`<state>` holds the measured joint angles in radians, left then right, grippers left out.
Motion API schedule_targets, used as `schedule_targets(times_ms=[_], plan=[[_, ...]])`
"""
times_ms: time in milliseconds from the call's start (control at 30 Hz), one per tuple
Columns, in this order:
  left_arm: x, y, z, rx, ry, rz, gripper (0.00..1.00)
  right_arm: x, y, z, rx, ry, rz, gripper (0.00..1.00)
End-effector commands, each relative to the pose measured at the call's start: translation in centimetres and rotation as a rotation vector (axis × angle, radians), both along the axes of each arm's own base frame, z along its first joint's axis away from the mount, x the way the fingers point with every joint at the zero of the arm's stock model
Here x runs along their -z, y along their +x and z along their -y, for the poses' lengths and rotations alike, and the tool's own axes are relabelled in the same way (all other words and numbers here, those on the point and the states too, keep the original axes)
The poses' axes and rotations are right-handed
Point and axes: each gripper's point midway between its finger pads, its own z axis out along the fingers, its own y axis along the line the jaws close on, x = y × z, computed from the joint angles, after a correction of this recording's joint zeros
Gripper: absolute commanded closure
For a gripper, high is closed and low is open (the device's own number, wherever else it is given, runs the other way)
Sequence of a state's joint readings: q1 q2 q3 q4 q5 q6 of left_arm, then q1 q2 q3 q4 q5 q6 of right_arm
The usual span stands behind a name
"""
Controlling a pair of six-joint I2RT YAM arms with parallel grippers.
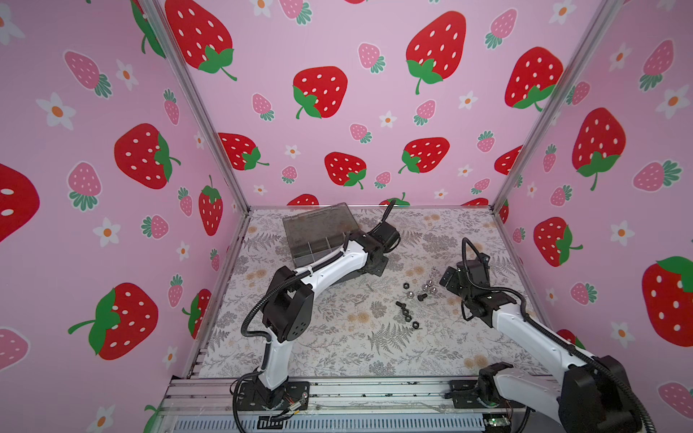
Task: Sort the screws and nuts into containers
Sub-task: Place the screw into the container.
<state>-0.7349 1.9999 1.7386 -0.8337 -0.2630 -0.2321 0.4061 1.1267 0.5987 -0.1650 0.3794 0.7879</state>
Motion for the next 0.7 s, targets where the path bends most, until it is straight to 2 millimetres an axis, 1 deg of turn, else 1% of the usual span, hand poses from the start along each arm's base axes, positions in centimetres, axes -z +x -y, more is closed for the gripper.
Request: schedule_targets(times_ms=[0, 167, 367, 500, 667], plan=[[-1.3, 0.8, -1.5, -0.014, 0.02, 0.046, 1.0, 0.0, -0.2, 0.0, 0.005, 0.0, 0.0, 0.0], [-1.6, 2.2, -3.4, -0.028, 0.04, 0.079, 1.0, -0.1, -0.1, -0.1, 0.003, 0.008, 0.001, 0.0], [-0.4, 3.8, -5.5, -0.032, 0.073, 0.08, 1.0, -0.2, 0.0, -0.2, 0.002, 0.008, 0.003, 0.0], [0.7, 4.5, -6.1, -0.016, 0.105, 0.068, 1.0, -0.1, 0.2, -0.3, 0.001, 0.009, 0.0, 0.0], [2.3, 4.8, -6.2, 0.003, 0.134, 0.046, 1.0, -0.1, 0.4, -0.5, -0.004, 0.01, -0.003, 0.0]])
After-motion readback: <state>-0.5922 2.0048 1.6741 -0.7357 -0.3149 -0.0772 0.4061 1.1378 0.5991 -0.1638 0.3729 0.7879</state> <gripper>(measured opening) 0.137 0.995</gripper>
